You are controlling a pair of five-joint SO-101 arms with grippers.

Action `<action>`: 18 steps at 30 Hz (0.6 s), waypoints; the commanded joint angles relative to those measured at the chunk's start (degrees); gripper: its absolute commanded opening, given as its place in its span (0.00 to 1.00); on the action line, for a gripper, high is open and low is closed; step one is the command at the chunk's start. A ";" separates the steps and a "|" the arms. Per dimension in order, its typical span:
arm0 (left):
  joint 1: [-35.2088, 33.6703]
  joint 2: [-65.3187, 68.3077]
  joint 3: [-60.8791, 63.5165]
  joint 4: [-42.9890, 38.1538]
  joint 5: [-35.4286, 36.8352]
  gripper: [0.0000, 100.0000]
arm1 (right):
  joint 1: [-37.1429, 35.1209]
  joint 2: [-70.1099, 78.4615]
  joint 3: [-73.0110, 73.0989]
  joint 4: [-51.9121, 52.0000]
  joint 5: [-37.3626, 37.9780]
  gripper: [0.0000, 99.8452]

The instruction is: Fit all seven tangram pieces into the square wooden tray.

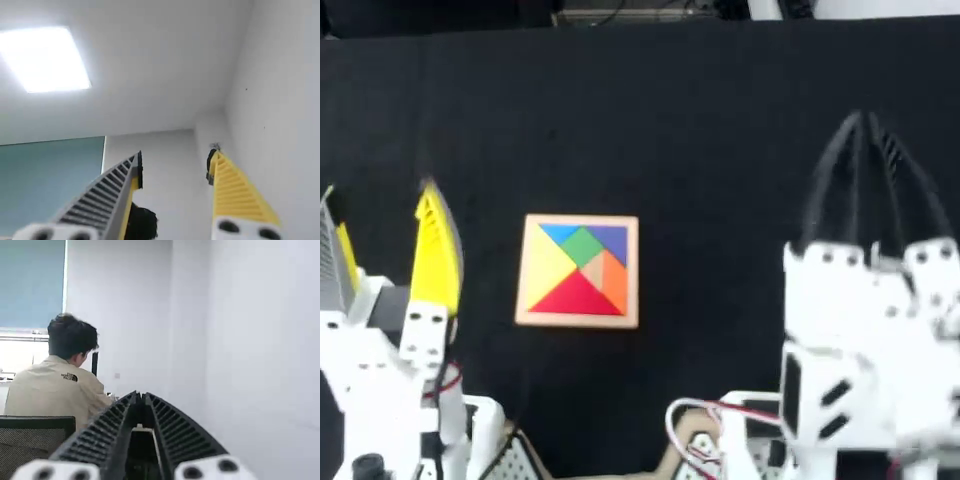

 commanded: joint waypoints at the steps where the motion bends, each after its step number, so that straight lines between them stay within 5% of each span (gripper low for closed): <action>1: -3.21 -0.79 4.26 -0.97 -0.35 0.23 | -0.70 -9.89 12.70 -7.12 4.75 0.02; 7: -22.90 -0.70 9.63 -1.05 0.26 0.23 | -1.41 -24.92 32.40 -19.43 15.12 0.02; 14: -16.04 -0.70 12.79 -0.97 14.86 0.23 | -7.56 -23.43 38.64 -28.22 16.18 0.02; 18: -14.37 -0.70 17.63 -1.05 12.40 0.23 | -9.58 -24.92 38.81 -27.60 16.18 0.02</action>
